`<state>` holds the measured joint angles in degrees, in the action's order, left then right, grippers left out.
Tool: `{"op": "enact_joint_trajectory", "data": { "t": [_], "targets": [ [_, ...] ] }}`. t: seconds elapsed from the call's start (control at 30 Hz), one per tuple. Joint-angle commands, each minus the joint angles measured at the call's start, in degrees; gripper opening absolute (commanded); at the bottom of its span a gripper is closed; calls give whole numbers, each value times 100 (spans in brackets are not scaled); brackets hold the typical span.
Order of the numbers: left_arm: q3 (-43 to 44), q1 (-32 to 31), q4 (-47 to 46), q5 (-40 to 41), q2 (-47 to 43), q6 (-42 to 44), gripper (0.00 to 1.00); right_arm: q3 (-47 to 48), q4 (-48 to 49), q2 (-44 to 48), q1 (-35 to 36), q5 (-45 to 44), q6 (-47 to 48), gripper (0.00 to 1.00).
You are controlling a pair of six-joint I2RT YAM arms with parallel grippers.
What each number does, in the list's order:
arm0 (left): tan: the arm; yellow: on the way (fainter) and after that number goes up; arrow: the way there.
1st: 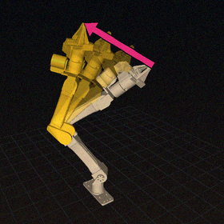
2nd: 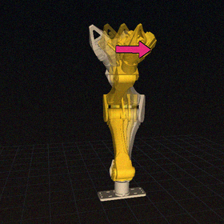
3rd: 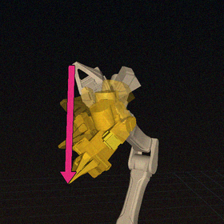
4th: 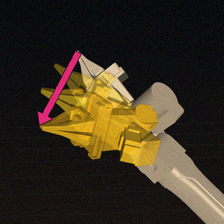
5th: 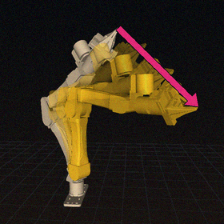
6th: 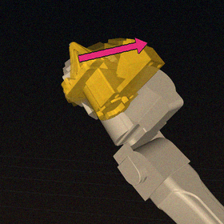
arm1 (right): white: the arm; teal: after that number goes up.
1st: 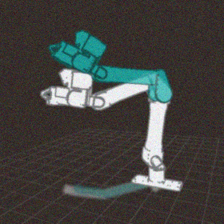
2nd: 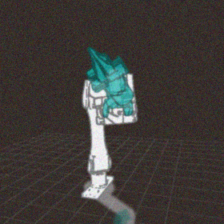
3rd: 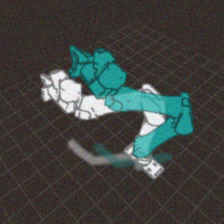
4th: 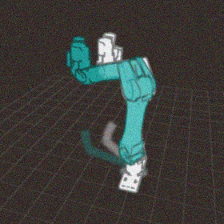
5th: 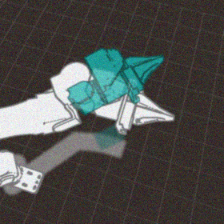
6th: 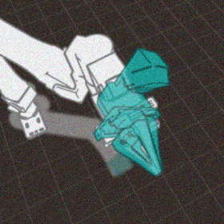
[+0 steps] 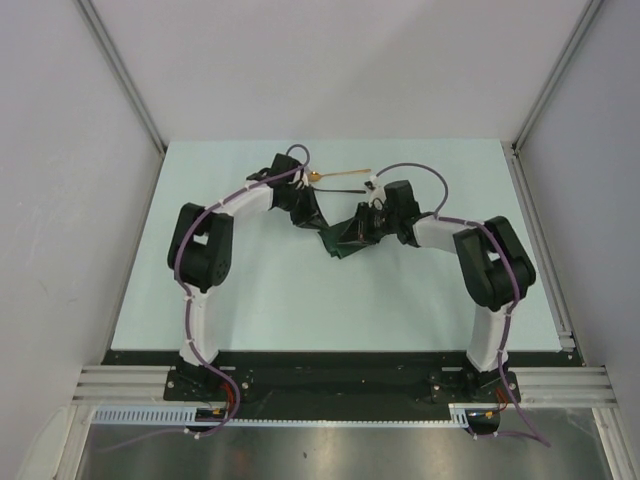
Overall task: Fold the napkin into a case and place the utensils inside
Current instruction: Rotate the smaller rectangle-folded napkin at the center of the board, then smooth out the smaller rectangle-folded napkin at the center of the board.
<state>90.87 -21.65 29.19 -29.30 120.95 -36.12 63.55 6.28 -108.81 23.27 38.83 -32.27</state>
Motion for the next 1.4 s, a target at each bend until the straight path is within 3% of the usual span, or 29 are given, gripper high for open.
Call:
{"op": "enact_joint_trajectory", "data": {
  "t": [0.0,0.27,0.43,0.57,0.7,0.9,1.1,1.37],
  "targets": [
    [255,20,-89,196,262,-97,15,158,1287,-544,64,1030,-657,12],
    [695,82,183,574,746,61,15,96,1507,-1150,20,1179,-613,11],
    [959,91,456,785,861,237,14,175,1429,-844,-242,1171,-640,15],
    [994,56,491,935,475,377,19,254,1183,-448,-690,1127,-535,25],
    [1012,-41,491,838,18,290,25,369,1112,-421,-1183,1171,-543,28],
    [468,-234,-96,172,-317,-184,23,465,1928,-965,-1754,1443,-1017,26],
    [168,-375,-290,-23,121,-369,19,702,2947,-1660,-1949,1786,-1624,22],
    [176,-358,-133,371,474,-168,18,799,3371,-2302,-2168,1786,-1897,20]
  ]
}}
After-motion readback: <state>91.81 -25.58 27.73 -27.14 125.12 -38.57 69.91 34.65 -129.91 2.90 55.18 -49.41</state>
